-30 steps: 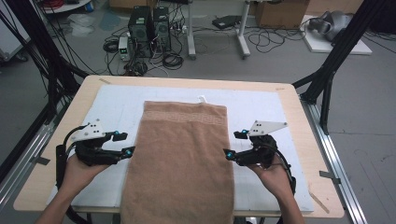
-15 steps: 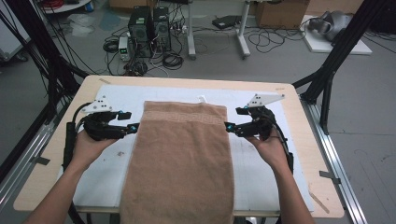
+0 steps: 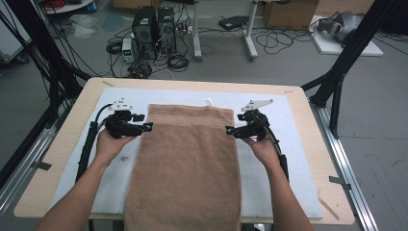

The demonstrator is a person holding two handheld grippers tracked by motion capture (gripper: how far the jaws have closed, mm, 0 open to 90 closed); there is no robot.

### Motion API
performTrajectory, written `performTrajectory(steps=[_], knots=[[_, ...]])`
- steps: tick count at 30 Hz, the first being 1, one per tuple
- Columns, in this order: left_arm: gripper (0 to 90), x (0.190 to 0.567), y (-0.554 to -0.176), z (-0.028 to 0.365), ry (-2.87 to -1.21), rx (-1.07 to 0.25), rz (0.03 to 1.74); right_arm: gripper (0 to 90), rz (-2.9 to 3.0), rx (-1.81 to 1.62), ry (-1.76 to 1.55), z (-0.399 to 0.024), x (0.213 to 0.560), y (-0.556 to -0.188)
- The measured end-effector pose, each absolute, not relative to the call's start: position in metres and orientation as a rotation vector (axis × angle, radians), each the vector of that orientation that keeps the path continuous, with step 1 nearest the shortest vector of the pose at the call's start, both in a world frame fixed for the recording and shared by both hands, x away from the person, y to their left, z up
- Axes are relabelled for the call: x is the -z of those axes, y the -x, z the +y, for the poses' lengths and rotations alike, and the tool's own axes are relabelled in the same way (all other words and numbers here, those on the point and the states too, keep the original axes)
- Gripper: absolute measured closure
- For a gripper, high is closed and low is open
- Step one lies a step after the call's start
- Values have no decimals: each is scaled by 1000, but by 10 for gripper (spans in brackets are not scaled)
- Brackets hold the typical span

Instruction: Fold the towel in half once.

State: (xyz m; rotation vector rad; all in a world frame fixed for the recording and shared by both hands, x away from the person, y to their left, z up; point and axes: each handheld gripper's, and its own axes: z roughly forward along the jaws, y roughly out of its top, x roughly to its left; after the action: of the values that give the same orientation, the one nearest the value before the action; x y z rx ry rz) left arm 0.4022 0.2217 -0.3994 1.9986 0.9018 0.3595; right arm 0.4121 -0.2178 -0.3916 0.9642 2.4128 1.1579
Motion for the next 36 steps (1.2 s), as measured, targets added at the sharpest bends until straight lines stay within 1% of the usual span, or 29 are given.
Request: performTrajectory(steps=[5, 8, 14, 19, 24, 32, 36], knots=[[435, 412, -405, 216, -2018, -376, 927, 259, 2444, -1120, -980, -216, 401, -417], [437, 418, -406, 213, -2035, -353, 955, 276, 2453, -1104, -993, -216, 405, -419], [433, 424, -408, 209, -2077, -349, 963, 299, 2464, -1079, -997, -212, 414, -420], [431, 429, -408, 210, -2076, -340, 984, 304, 2479, -1059, -1020, -214, 423, -418], [429, 434, -408, 210, -2096, -320, 1002, 314, 2475, -1056, -1031, -214, 424, -418], [459, 437, -409, 208, -2125, -337, 1017, 369, 2476, -1016, -1044, -213, 429, -420], [475, 435, -410, 211, -2107, -367, 1033, 397, 2488, -1002, -1049, -212, 432, -421]])
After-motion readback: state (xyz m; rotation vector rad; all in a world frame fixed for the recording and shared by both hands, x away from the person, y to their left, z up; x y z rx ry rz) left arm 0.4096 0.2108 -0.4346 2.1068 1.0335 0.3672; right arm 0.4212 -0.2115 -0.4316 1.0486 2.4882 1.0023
